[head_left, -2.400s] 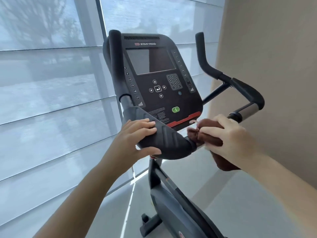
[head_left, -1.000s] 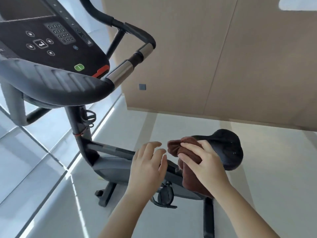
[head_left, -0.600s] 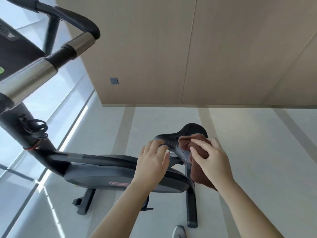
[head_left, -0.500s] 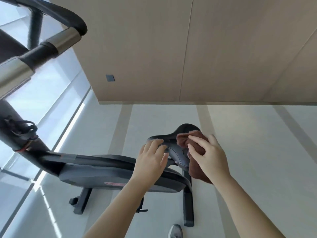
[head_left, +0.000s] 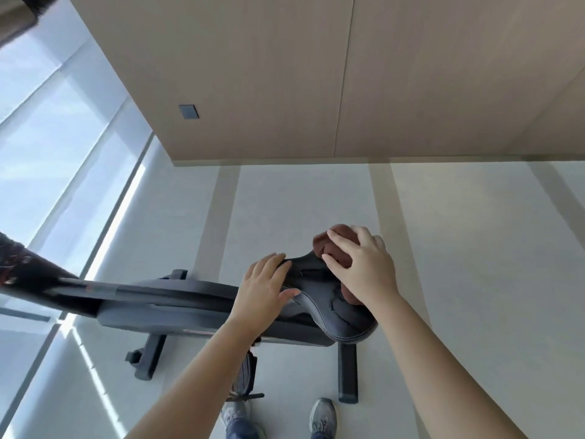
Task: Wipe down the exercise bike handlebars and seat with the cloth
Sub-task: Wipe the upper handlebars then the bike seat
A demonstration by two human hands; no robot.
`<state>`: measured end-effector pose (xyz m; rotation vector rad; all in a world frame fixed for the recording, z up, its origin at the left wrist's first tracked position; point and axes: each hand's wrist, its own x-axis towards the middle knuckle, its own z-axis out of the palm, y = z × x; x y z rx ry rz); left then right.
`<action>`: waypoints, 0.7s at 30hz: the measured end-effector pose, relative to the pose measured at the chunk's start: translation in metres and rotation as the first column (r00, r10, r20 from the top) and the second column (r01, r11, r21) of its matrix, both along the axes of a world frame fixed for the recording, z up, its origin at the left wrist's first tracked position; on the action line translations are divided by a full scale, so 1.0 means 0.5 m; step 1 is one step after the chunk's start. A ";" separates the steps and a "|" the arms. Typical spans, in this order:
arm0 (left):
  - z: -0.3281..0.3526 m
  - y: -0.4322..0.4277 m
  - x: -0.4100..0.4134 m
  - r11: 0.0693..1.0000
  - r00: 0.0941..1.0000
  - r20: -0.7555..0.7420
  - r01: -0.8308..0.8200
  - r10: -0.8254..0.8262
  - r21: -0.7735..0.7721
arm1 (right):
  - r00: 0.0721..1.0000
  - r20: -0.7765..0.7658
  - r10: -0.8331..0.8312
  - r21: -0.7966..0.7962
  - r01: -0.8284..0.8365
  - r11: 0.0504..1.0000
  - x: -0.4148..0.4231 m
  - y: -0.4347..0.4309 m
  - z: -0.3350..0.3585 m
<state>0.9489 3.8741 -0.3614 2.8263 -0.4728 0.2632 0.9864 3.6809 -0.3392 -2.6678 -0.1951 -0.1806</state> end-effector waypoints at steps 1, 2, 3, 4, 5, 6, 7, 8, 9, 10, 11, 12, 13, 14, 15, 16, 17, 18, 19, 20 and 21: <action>-0.006 0.003 0.004 1.000 1.000 -0.008 0.001 -0.001 -0.019 | 1.000 0.023 -0.010 -0.018 0.011 1.000 -0.004 -0.001 -0.003; -0.011 0.005 0.007 0.999 1.000 -0.017 0.002 -0.003 -0.046 | 0.999 0.046 -0.026 -0.033 0.028 0.999 -0.011 -0.001 -0.006; -0.016 0.008 0.010 0.997 1.000 -0.026 0.006 -0.008 -0.074 | 0.997 0.063 -0.050 -0.038 0.052 0.998 -0.018 -0.001 -0.009; -0.021 0.011 0.013 0.995 0.999 -0.034 0.014 -0.018 -0.098 | 0.995 0.067 -0.075 -0.037 0.078 0.996 -0.025 0.000 -0.012; -0.023 0.012 0.014 0.993 0.999 -0.038 0.022 -0.027 -0.119 | 0.994 0.069 -0.087 -0.041 0.090 0.995 -0.029 0.001 -0.013; -0.025 0.014 0.015 0.990 0.998 -0.040 0.033 -0.039 -0.139 | 0.994 0.083 -0.077 -0.059 0.082 0.995 -0.028 0.003 -0.014; -0.027 0.016 0.018 0.987 0.998 -0.040 0.045 -0.052 -0.156 | 0.994 0.094 -0.052 -0.091 0.061 0.994 -0.018 0.009 -0.016; -0.029 0.018 0.021 0.984 0.997 -0.035 0.057 -0.063 -0.171 | 0.996 0.090 -0.020 -0.122 0.031 0.992 -0.003 0.016 -0.015; -0.030 0.020 0.024 0.981 0.997 -0.028 0.064 -0.070 -0.185 | 0.998 0.063 0.005 -0.152 0.004 0.988 0.017 0.025 -0.012; -0.030 0.022 0.027 0.977 0.997 -0.028 0.067 -0.074 -0.201 | 1.000 0.020 0.023 -0.186 -0.018 0.982 0.037 0.034 -0.008; -0.030 0.023 0.028 0.974 0.997 -0.031 0.067 -0.076 -0.218 | 0.999 -0.014 0.030 -0.217 -0.033 0.976 0.052 0.041 -0.006; -0.030 0.024 0.029 0.970 0.997 -0.032 0.067 -0.076 -0.233 | 0.999 -0.029 0.035 -0.239 -0.041 0.970 0.059 0.046 -0.004; -0.030 0.025 0.030 0.968 0.997 -0.032 0.066 -0.076 -0.243 | 0.999 -0.032 0.035 -0.236 -0.042 0.971 0.056 0.047 0.000; -0.031 0.026 0.030 0.966 0.996 -0.037 0.064 -0.076 -0.251 | 0.999 -0.023 0.029 -0.213 -0.033 0.977 0.043 0.042 0.003; -0.033 0.028 0.030 0.964 0.996 -0.042 0.061 -0.074 -0.259 | 1.000 0.002 0.018 -0.167 -0.018 0.986 0.020 0.034 0.003; -0.033 0.029 0.031 0.962 0.996 -0.046 0.058 -0.073 -0.265 | 0.999 0.044 0.007 -0.134 -0.001 0.991 -0.009 0.025 0.000; -0.034 0.030 0.033 0.962 0.996 -0.048 0.058 -0.073 -0.268 | 0.996 0.086 0.007 -0.136 0.005 0.991 -0.040 0.017 -0.004; -0.035 0.031 0.034 0.961 0.996 -0.049 0.060 -0.076 -0.268 | 0.993 0.116 0.013 -0.156 0.005 0.988 -0.065 0.011 -0.008; -0.035 0.032 0.036 0.962 0.996 -0.047 0.064 -0.079 -0.266 | 0.992 0.129 0.016 -0.170 0.007 0.985 -0.075 0.008 -0.014; -0.035 0.033 0.037 0.963 0.996 -0.045 0.066 -0.080 -0.261 | 0.992 0.127 0.009 -0.165 0.013 0.986 -0.068 0.007 -0.017; -0.033 0.033 0.038 0.965 0.996 -0.046 0.067 -0.082 -0.254 | 0.994 0.111 -0.016 -0.148 0.033 0.988 -0.049 0.011 -0.015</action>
